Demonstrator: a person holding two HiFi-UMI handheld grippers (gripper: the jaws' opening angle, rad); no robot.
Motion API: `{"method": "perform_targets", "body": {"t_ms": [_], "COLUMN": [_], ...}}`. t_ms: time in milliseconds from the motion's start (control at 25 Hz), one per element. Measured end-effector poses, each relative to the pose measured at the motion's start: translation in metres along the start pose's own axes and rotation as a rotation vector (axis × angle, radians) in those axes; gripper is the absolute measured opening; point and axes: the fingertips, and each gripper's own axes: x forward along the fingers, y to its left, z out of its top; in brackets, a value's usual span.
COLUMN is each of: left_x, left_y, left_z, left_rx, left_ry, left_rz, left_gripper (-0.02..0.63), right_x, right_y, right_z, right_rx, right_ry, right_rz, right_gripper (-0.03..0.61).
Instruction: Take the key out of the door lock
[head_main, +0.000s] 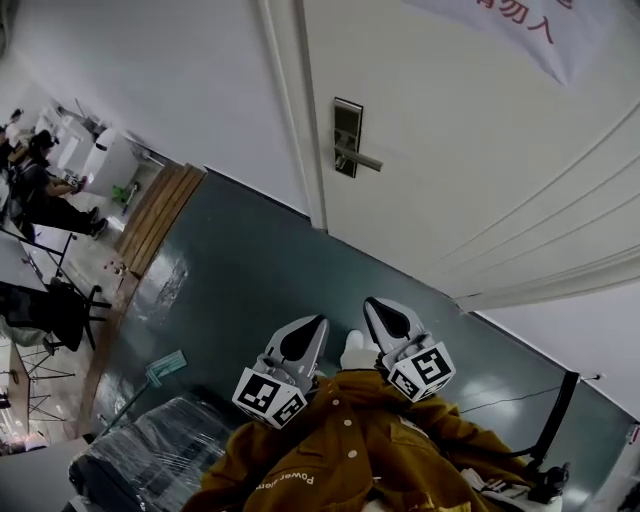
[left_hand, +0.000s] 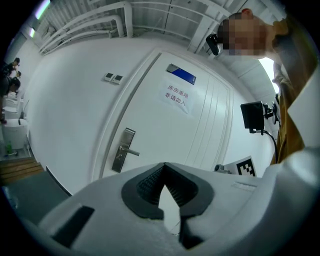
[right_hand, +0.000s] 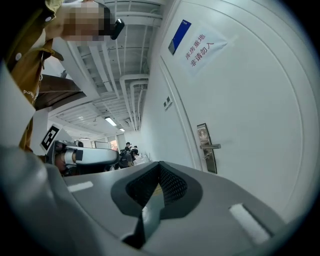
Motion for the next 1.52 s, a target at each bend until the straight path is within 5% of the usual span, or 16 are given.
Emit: {"method": "perform_targets", "body": {"t_ms": [360,680,880,1000,1080,1520], "left_x": [0.052,0.103,0.122,0.130,0.136,0.152], "left_y": [0.054,0.111,0.138,0.151,0.155,0.173], "left_z": [0.014,0.038,0.056,0.060,0.063,0.076], "left_rx": [-0.056,-0.062,-0.089,-0.113,-0.121,-0.124], "left_ry": [0.014,0.033,0.022,0.038,0.047,0.033], "left_rz": [0.066,-0.038,-0.124,-0.165,-0.181,-0.142], "left_gripper": [0.002,0.002,0.002,0.002,0.002,0.002], "right_x": [0.044,0.105,0.148,0.169,0.182,0.231], "right_y": [-0.052,-0.094,-0.106,-0.119,-0.134,-0.232], "right_z": [0.008,0.026,0.044,0.055,0.064,0.059], "right_rx": [0.030,-0.013,-0.181,-0.274,-0.374,-0.645], "right_ry": [0.044,0.033,0.071,0.098,0.134,0.356], "right_rz": [0.007,-0.080,-0.110,-0.121,-0.134,-0.080], "right_gripper": [0.008,0.008,0.022,0.143,0.165,0.207]}}
